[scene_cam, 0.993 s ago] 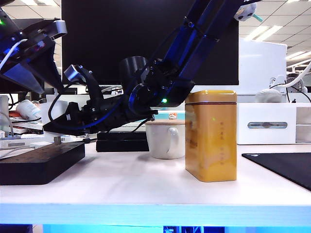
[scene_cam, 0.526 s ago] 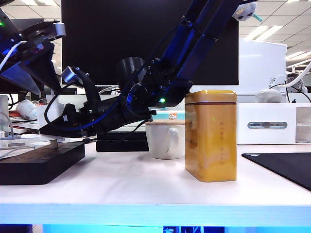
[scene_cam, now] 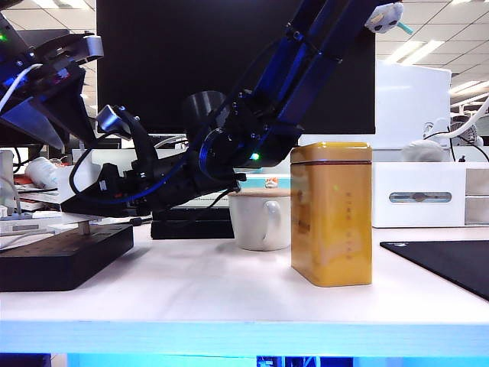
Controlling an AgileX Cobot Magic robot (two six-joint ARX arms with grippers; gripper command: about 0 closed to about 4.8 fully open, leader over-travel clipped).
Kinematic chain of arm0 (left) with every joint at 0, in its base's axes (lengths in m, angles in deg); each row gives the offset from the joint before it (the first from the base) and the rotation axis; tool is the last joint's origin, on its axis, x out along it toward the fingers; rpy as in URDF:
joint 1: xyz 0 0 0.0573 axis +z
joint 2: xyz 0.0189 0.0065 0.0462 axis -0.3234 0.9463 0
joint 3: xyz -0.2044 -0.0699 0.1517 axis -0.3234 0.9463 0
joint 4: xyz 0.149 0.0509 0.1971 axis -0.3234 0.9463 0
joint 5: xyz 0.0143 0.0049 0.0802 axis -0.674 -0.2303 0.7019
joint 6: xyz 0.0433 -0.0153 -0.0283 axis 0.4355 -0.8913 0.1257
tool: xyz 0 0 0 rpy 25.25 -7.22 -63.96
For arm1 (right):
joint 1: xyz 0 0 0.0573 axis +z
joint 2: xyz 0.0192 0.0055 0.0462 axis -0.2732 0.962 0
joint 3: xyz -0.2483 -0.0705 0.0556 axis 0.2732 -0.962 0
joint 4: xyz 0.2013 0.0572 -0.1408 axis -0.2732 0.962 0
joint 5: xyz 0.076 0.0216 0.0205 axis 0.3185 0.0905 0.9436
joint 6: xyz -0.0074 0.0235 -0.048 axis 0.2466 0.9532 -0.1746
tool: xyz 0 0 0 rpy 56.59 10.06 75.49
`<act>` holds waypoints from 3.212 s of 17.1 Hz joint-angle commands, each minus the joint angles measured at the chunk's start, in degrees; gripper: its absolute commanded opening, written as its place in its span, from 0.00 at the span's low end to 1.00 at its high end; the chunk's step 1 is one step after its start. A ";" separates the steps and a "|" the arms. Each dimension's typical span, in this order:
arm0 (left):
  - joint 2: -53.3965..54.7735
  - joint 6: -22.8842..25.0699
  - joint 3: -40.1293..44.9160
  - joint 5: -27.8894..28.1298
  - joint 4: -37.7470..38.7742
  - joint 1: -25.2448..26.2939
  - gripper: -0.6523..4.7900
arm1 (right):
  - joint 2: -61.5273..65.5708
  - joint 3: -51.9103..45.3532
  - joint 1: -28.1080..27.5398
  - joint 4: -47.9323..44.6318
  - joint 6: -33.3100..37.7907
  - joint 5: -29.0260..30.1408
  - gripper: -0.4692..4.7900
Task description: Plug the white charger into the left socket.
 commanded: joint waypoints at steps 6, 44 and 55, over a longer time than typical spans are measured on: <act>-0.37 0.59 -0.37 8.92 1.46 0.00 1.00 | 0.26 -1.09 0.00 12.74 -8.11 -2.78 0.09; 6.19 -1.27 -0.24 -4.76 2.86 -1.75 0.27 | 0.11 -1.05 -1.25 13.90 -5.79 -2.67 0.09; 6.75 -0.63 -0.24 -4.33 8.94 -2.67 0.27 | 0.11 -1.05 -1.25 14.19 -5.70 -2.69 0.09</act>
